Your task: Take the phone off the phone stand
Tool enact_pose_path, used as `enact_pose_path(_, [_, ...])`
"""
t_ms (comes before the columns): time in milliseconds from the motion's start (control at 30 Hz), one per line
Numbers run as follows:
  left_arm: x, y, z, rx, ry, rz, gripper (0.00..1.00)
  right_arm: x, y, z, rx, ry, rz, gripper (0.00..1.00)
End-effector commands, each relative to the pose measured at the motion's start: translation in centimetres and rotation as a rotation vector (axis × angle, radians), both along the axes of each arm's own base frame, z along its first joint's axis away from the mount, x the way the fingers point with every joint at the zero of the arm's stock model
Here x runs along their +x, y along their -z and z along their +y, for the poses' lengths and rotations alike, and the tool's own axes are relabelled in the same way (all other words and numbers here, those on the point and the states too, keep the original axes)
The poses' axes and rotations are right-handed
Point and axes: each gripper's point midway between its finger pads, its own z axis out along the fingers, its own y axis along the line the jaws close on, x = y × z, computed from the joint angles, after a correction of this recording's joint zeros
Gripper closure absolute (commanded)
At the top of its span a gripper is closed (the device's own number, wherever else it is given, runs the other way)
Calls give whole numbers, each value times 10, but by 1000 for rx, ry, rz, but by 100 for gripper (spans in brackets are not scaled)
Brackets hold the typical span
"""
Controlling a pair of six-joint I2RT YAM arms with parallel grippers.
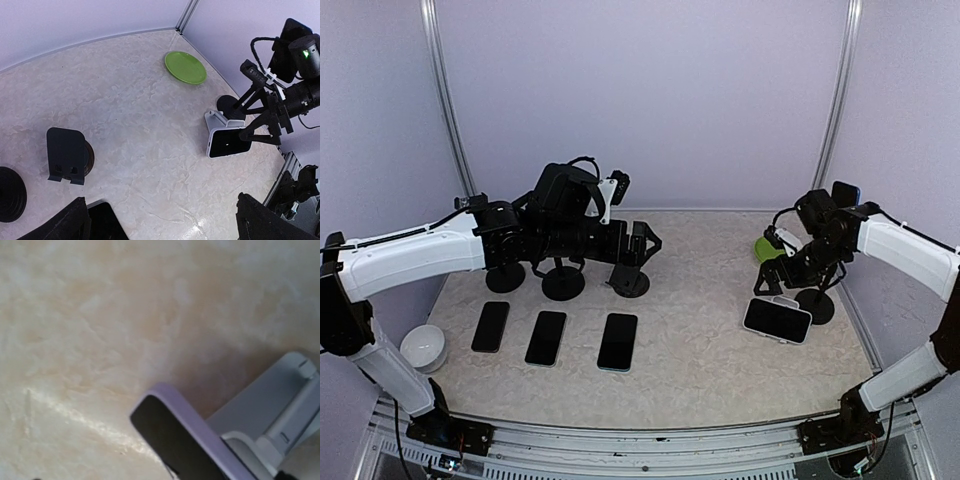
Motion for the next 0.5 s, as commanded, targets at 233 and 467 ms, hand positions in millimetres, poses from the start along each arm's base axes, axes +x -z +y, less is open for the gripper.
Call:
enact_pose_path(233, [0, -9, -9, -10, 32, -29, 1, 3, 1, 1, 8, -25, 15, 0])
enact_pose_path(467, [2, -7, -14, -10, 46, -29, 1, 3, -33, 30, 109, -103, -60, 2])
